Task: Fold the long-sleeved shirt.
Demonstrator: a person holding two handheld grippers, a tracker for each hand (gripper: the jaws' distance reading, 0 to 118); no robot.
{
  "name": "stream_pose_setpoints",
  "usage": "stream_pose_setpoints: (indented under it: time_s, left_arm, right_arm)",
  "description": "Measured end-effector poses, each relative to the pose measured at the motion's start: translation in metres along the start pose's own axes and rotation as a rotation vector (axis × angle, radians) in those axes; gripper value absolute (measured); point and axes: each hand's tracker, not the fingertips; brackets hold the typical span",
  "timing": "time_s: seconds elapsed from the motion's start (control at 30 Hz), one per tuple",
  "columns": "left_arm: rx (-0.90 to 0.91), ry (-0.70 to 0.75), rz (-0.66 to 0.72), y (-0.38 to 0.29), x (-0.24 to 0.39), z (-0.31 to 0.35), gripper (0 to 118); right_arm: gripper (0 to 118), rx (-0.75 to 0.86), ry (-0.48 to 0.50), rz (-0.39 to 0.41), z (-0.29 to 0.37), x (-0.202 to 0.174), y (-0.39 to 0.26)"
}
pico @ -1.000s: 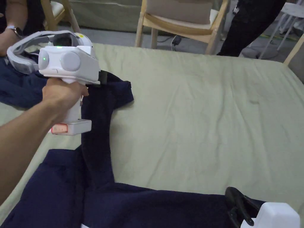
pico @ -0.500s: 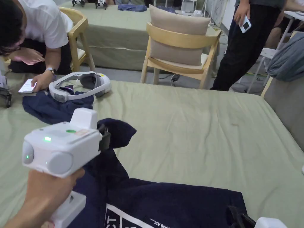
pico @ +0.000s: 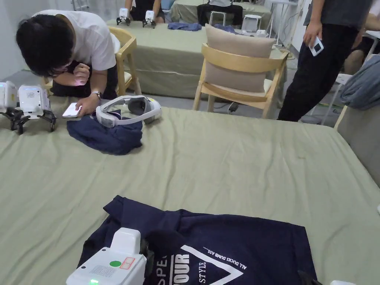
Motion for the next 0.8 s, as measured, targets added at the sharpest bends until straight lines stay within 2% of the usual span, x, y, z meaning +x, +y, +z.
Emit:
stream_pose_setpoints:
  time_s: [0.03, 0.07, 0.13, 0.17, 0.2, 0.27, 0.33, 0.4, 0.43, 0.47, 0.5, 0.53, 0.57, 0.6, 0.63, 0.67, 0.73, 0.77, 0.8]
  left_arm:
    - [-0.01, 0.037, 0.003, -0.004, -0.001, -0.002, 8]
    - [-0.029, 0.022, 0.03, -0.009, -0.004, -0.008, 26]
    - [-0.115, 0.002, 0.082, -0.011, -0.008, -0.016, 89]
    - [-0.132, 0.026, 0.068, -0.011, -0.006, -0.018, 111]
    - [-0.131, 0.06, 0.034, -0.01, -0.005, -0.017, 106]
    - [-0.049, 0.051, -0.007, -0.002, -0.002, 0.0, 103]
    - [-0.039, 0.047, 0.01, 0.011, 0.001, 0.015, 103]
    - [0.049, 0.073, 0.025, 0.031, 0.003, 0.028, 108]
    - [0.035, 0.09, 0.015, 0.035, 0.004, 0.031, 111]
    - [0.023, 0.076, 0.012, 0.047, 0.005, 0.035, 108]
    - [0.044, 0.048, 0.015, 0.054, 0.003, 0.038, 97]
    - [0.097, 0.028, 0.028, 0.06, 0.004, 0.041, 74]
    - [0.098, 0.037, 0.018, 0.059, 0.006, 0.034, 25]
    - [0.075, 0.054, -0.003, 0.064, 0.008, 0.029, 7]
    - [0.08, 0.053, -0.008, 0.068, 0.008, 0.024, 5]
    - [0.067, 0.017, -0.019, 0.072, 0.007, 0.019, 4]
    - [0.047, 0.008, 0.003, 0.069, 0.008, 0.005, 4]
    - [0.037, 0.001, -0.002, 0.07, 0.008, 0.001, 4]
    - [0.029, -0.006, -0.005, 0.069, 0.008, -0.005, 4]
  right_arm:
    - [0, -0.008, 0.004, 0.004, -0.002, 0.0, -0.002]
    - [0, -0.02, 0.005, 0.013, -0.003, 0.0, -0.005]
    - [0, -0.035, 0.008, 0.022, -0.005, 0.002, -0.008]
    - [0, -0.044, 0.01, 0.021, -0.006, 0.003, -0.01]
    - [0, -0.051, 0.011, 0.024, -0.007, 0.004, -0.011]
    - [0, -0.065, 0.002, 0.032, -0.008, 0.007, -0.012]
    - [0, -0.066, -0.004, 0.036, -0.009, 0.011, -0.01]
    - [0, -0.057, -0.023, 0.048, -0.01, 0.014, -0.006]
    - [0, -0.045, -0.029, 0.047, -0.01, 0.015, -0.002]
    - [0, -0.036, -0.031, 0.046, -0.012, 0.017, 0.003]
    - [0, -0.031, -0.035, 0.051, -0.015, 0.019, 0.008]
    - [0, -0.021, -0.052, 0.058, -0.018, 0.023, 0.012]
    - [0, -0.02, -0.055, 0.057, -0.024, 0.028, 0.017]
    - [0, -0.021, -0.049, 0.057, -0.032, 0.034, 0.021]
    - [6, -0.027, -0.051, 0.06, -0.045, 0.042, 0.027]
    - [36, -0.035, -0.061, 0.048, -0.059, 0.052, 0.032]
    - [109, -0.107, -0.074, 0.036, -0.099, 0.071, 0.041]
    - [117, -0.153, -0.083, 0.026, -0.122, 0.08, 0.046]
    - [115, -0.133, -0.083, 0.029, -0.138, 0.085, 0.055]
